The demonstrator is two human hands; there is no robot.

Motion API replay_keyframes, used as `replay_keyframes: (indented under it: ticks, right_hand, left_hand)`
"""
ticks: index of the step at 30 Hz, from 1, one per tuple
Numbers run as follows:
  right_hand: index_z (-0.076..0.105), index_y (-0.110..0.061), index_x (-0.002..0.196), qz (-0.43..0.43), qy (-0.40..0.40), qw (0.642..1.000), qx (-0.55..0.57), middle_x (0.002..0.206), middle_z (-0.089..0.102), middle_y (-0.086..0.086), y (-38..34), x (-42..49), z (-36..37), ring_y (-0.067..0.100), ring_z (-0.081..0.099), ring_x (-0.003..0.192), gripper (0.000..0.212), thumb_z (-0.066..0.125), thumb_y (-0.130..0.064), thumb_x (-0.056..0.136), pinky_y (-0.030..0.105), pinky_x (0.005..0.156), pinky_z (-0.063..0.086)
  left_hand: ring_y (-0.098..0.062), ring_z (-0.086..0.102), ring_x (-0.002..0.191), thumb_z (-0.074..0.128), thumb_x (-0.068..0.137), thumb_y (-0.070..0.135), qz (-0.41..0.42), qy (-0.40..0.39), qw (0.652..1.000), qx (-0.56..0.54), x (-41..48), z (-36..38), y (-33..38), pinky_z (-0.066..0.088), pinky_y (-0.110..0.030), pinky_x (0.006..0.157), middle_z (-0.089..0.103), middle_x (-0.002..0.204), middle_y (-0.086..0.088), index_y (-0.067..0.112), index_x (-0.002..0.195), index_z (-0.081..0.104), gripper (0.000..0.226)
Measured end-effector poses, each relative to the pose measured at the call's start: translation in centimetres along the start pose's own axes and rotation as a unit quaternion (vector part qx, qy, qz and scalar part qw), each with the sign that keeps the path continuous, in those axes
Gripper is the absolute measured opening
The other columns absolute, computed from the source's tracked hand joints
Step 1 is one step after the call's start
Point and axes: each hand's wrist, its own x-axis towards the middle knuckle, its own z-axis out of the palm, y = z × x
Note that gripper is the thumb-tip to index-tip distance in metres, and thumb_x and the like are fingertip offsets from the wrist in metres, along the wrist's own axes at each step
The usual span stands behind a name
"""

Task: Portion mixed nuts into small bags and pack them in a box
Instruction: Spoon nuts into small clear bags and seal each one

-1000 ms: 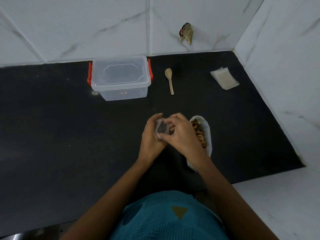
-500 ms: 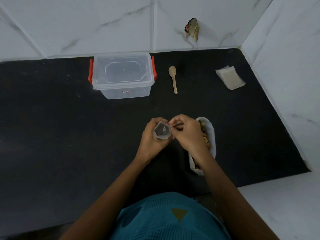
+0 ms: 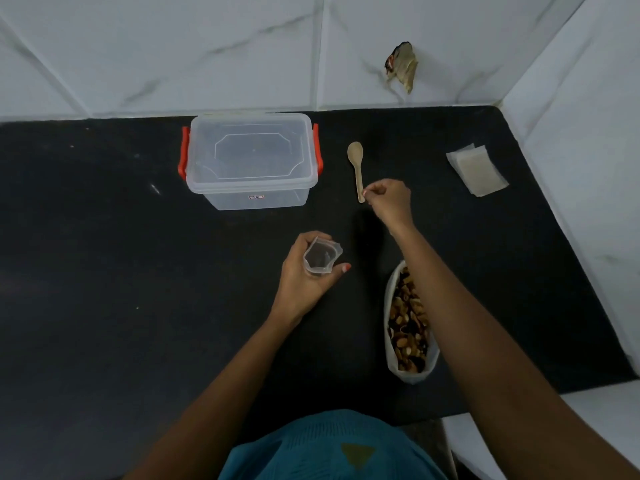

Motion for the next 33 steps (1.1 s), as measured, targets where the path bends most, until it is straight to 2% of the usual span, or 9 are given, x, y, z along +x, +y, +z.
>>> replay_keyframes:
  ticks: [5,10,12,15,20,22,26,30,33]
  right_hand:
    - [0.063,-0.006,0.095,0.023,0.033,0.998,-0.039,0.09,0.065,0.007,-0.5,3.3,2.0,0.012,0.058,0.069,0.016,0.062,-0.019,0.087,0.028,0.068,0.05]
    - [0.062,-0.008,0.096,0.049,0.03,0.995,-0.082,0.095,0.065,0.007,-0.4,4.6,3.0,0.02,0.065,0.084,0.016,0.065,-0.017,0.084,0.036,0.077,0.054]
    - [0.063,-0.008,0.096,0.063,0.023,0.995,-0.072,0.095,0.065,0.007,-0.5,4.7,2.9,0.019,0.064,0.082,0.015,0.065,-0.016,0.084,0.033,0.076,0.054]
    - [0.064,-0.007,0.095,0.082,0.016,0.996,-0.02,0.09,0.065,0.007,-0.5,3.9,2.1,0.013,0.06,0.066,0.013,0.064,-0.015,0.085,0.026,0.066,0.05]
    - [0.062,-0.01,0.085,0.083,0.027,0.994,0.069,0.087,0.063,0.005,-0.2,0.2,-0.2,0.014,0.061,0.075,0.005,0.065,-0.014,0.084,0.02,0.06,0.048]
    - [0.062,-0.011,0.088,0.093,0.025,0.989,0.108,0.086,0.063,0.004,0.0,-1.7,-1.3,0.013,0.062,0.074,0.006,0.065,-0.013,0.084,0.02,0.063,0.051]
    - [0.064,-0.008,0.094,0.109,0.011,0.984,0.141,0.078,0.063,0.001,1.1,-5.6,-3.3,0.008,0.061,0.066,0.013,0.067,-0.015,0.083,0.016,0.056,0.048]
    - [0.065,-0.009,0.093,0.102,0.029,0.982,0.156,0.075,0.064,0.001,2.8,-9.9,-5.4,0.007,0.06,0.063,0.014,0.068,-0.017,0.081,0.016,0.056,0.046]
    - [0.067,-0.013,0.095,0.101,0.032,0.986,0.128,0.084,0.065,-0.002,4.2,-13.0,-7.1,0.004,0.059,0.076,0.014,0.067,-0.019,0.082,0.017,0.067,0.046]
  left_hand:
    - [0.002,0.055,0.099,0.078,0.071,0.009,-0.004,0.002,1.0,0.01,1.1,-0.1,-0.3,0.042,-0.009,0.084,0.056,0.103,0.012,0.02,0.104,0.052,0.043]
    - [0.001,0.055,0.101,0.077,0.071,0.009,0.003,0.008,1.0,0.009,1.6,-0.3,-0.2,0.042,-0.009,0.086,0.056,0.104,0.011,0.021,0.104,0.052,0.043]
    - [0.002,0.054,0.101,0.077,0.072,0.007,0.001,0.008,1.0,0.009,1.6,-0.5,-0.1,0.042,-0.009,0.087,0.056,0.104,0.012,0.024,0.103,0.051,0.044]
    - [0.005,0.054,0.1,0.076,0.072,0.005,0.001,0.01,1.0,0.011,1.4,-0.6,0.2,0.041,-0.008,0.086,0.055,0.104,0.014,0.02,0.105,0.051,0.043]
    - [0.005,0.055,0.097,0.076,0.072,0.005,0.003,0.006,1.0,0.013,0.0,-0.6,0.5,0.041,-0.007,0.084,0.057,0.101,0.012,0.012,0.105,0.053,0.041]
    - [0.007,0.055,0.097,0.076,0.073,0.006,-0.001,-0.004,1.0,0.017,-0.7,-0.4,0.6,0.041,-0.005,0.082,0.056,0.102,0.013,0.013,0.105,0.054,0.04]
    - [0.01,0.055,0.095,0.074,0.074,0.008,-0.015,-0.023,0.999,0.018,-2.3,0.2,0.8,0.042,-0.006,0.079,0.058,0.1,0.014,0.013,0.104,0.056,0.035]
    - [0.009,0.056,0.094,0.073,0.076,0.01,-0.025,-0.05,0.998,0.013,-4.1,1.2,1.0,0.045,-0.008,0.08,0.059,0.099,0.015,0.019,0.1,0.056,0.031]
    - [0.008,0.058,0.093,0.073,0.076,0.01,-0.035,-0.065,0.997,0.009,-5.3,2.1,1.0,0.046,-0.01,0.08,0.061,0.097,0.016,0.02,0.098,0.058,0.028]
